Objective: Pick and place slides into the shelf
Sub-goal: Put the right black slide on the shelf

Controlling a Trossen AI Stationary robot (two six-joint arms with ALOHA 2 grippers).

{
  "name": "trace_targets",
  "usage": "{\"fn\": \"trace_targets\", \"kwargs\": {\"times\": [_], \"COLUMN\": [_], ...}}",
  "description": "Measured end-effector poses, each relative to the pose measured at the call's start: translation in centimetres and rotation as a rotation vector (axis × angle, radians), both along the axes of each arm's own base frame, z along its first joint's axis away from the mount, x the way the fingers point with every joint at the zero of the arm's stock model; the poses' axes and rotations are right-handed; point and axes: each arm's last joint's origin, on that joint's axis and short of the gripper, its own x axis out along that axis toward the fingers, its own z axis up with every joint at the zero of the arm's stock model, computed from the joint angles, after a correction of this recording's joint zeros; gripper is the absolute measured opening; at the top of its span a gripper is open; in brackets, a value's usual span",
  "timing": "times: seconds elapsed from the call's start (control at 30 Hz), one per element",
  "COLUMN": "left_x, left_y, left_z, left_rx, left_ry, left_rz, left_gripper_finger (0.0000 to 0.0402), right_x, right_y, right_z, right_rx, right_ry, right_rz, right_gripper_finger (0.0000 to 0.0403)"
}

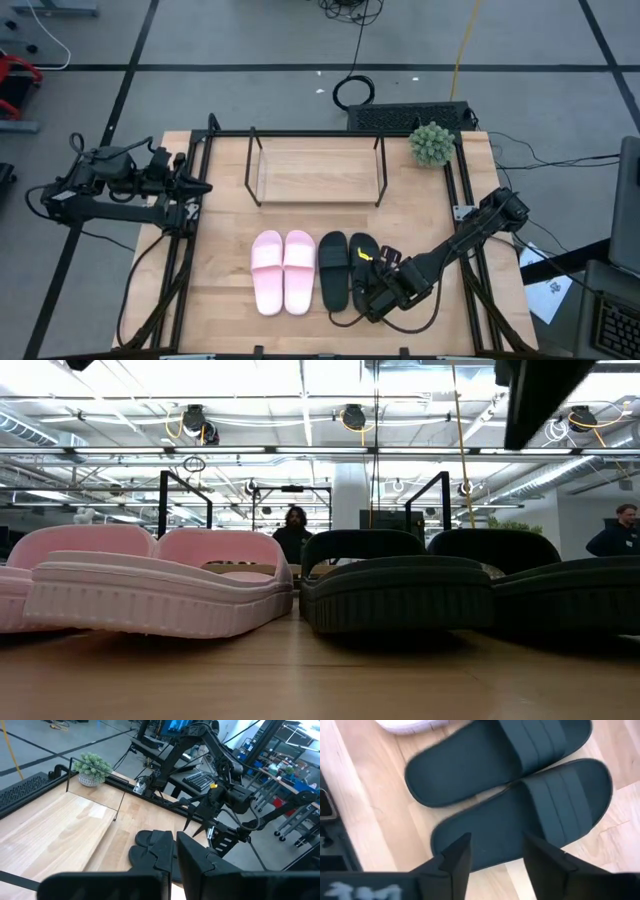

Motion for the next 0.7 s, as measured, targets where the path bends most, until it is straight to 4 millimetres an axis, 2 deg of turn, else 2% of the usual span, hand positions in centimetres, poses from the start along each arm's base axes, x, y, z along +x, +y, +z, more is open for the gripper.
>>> {"fn": "trace_targets", "kwargs": {"times": [0.13, 0.33, 0.7], "left_x": [0.0, -0.1, -0.1], "left_y": [0.0, 0.0, 0.0], "left_z": [-0.1, -0.4, -0.5], "left_rx": [0.001, 0.004, 0.013], "left_ry": [0.01, 0.037, 0.052], "left_rz": [0.0, 0.015, 0.014], "left_gripper_finger": [0.0024, 0.0024, 0.0024], "right_x": [-0.4, -0.7, -0.5], "right_y": [-0.2, -0.9, -1.4], "right_z": [-1.8, -4.2, -4.5], "right_rx": [0.015, 0.043, 0.033], "right_ry": [0.04, 0.08, 0.081], "right_rz": [0.01, -0.007, -0.026], "right_gripper_finger": [0.0182, 0.0175, 0.0167]}}
